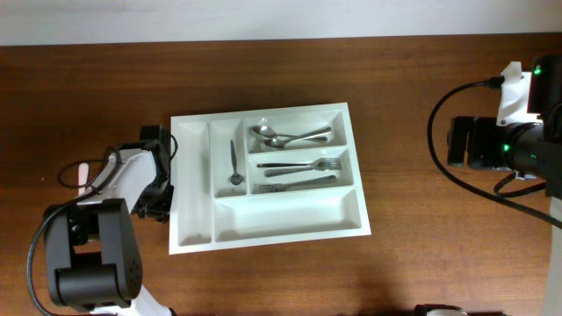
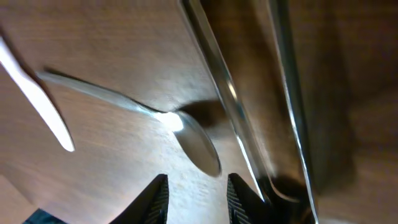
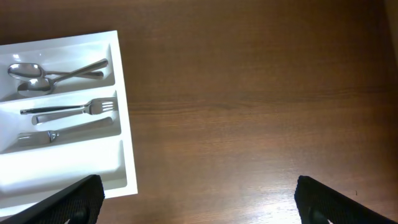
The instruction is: Pack container
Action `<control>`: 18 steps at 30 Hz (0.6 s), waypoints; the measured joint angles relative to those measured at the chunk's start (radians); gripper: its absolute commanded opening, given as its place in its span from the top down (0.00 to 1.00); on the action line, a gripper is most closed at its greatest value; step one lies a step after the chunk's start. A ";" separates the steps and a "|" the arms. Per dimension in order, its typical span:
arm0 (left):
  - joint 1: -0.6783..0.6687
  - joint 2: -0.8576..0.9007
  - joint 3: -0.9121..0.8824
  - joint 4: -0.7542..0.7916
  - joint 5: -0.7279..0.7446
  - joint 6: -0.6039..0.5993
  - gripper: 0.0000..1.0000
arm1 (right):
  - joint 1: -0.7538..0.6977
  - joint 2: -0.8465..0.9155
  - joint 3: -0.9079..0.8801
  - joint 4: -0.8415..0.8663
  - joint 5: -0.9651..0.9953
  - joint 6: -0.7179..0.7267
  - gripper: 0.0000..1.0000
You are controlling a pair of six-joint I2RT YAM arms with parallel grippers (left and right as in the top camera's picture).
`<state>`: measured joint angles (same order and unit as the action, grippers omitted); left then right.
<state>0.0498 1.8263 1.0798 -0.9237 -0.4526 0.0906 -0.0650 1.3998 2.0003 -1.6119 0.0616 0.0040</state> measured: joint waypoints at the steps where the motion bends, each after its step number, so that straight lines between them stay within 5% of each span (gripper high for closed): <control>1: 0.000 0.000 0.000 0.008 -0.004 0.000 0.67 | 0.000 0.000 0.000 0.000 0.000 0.000 0.01; 18: 0.000 0.003 0.000 0.073 -0.036 0.030 0.68 | 0.000 0.000 0.000 0.000 0.000 0.000 0.01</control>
<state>0.0498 1.8294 1.0798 -0.8509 -0.4885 0.1204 -0.0650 1.3998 2.0003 -1.6119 0.0612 0.0044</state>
